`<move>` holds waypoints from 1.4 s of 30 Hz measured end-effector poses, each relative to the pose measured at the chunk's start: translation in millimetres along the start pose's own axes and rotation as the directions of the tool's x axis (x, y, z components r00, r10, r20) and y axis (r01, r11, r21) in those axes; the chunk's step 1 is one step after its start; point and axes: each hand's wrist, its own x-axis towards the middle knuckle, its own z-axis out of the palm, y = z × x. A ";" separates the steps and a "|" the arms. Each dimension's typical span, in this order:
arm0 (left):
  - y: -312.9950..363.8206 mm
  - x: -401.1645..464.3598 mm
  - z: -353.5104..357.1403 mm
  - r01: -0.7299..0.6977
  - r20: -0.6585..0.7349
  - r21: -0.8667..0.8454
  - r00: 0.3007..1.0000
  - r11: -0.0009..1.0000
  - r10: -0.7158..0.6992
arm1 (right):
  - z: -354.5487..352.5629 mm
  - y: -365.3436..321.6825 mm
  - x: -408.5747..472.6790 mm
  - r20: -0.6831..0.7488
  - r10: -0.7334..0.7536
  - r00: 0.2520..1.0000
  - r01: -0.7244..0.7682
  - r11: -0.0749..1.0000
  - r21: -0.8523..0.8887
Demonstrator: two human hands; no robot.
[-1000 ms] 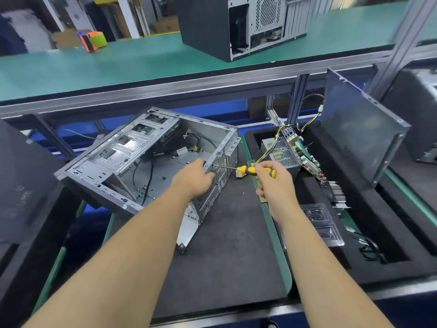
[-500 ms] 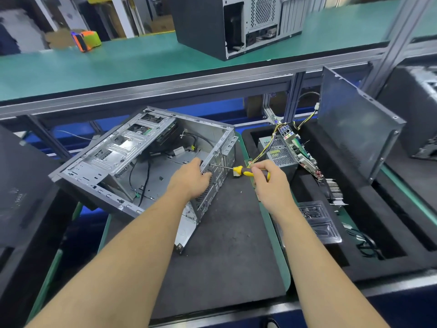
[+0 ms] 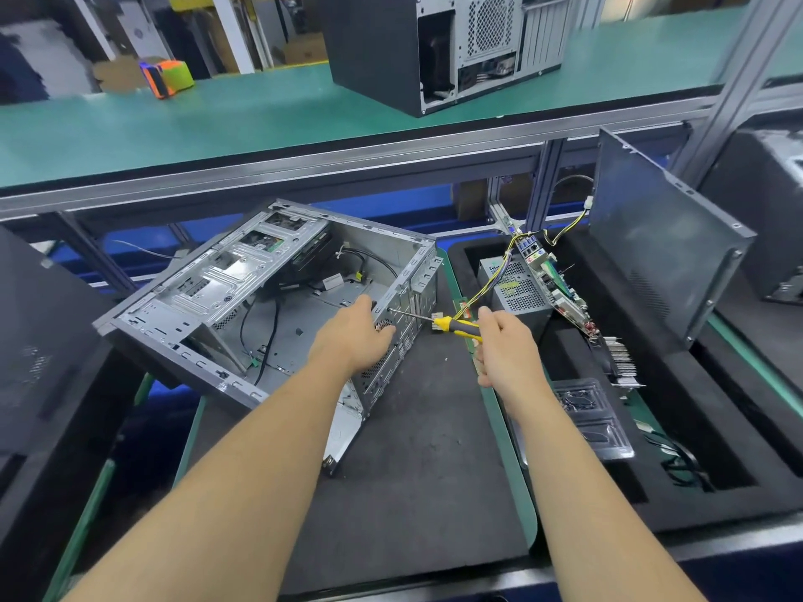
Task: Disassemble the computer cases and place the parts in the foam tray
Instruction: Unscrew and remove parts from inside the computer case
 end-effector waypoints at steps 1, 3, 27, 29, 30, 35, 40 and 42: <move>-0.7 0.0 0.3 -0.001 -0.003 -0.007 1.000 1.000 0.001 | -0.3 0.6 -0.6 -0.003 -0.041 0.999 0.041 0.999 -0.021; -1.8 0.0 0.4 -0.003 -0.013 -0.021 1.000 1.000 0.003 | -1.9 2.4 -1.8 -0.014 -0.144 0.989 0.142 0.985 -0.100; -4.0 -1.5 0.8 -0.013 -0.064 -0.050 0.998 0.999 0.010 | 4.9 -1.2 -11.7 -0.107 -0.216 0.971 0.208 0.975 -0.081; -4.1 -1.2 1.3 -0.016 -0.064 -0.053 0.998 0.998 0.013 | 5.3 -3.6 -14.5 -0.093 -0.291 0.952 0.281 0.953 -0.113; -3.8 -0.9 1.3 -0.016 -0.065 -0.054 0.998 0.998 0.012 | 5.4 -3.4 -15.2 -0.080 -0.303 0.949 0.293 0.948 -0.124; -3.9 -0.5 0.4 -0.008 -0.064 -0.061 0.998 0.998 0.004 | 7.2 2.1 -14.5 -0.122 -0.251 0.960 0.254 0.967 0.014; -3.3 -1.5 1.1 -0.004 -0.063 -0.052 0.998 0.999 0.001 | 7.9 1.0 -8.6 -0.081 0.041 0.996 -0.027 0.986 0.163; -2.9 -1.4 0.8 -0.001 -0.064 -0.043 0.998 0.999 -0.001 | 9.0 -0.3 -7.5 -0.049 0.161 0.986 -0.159 0.987 0.036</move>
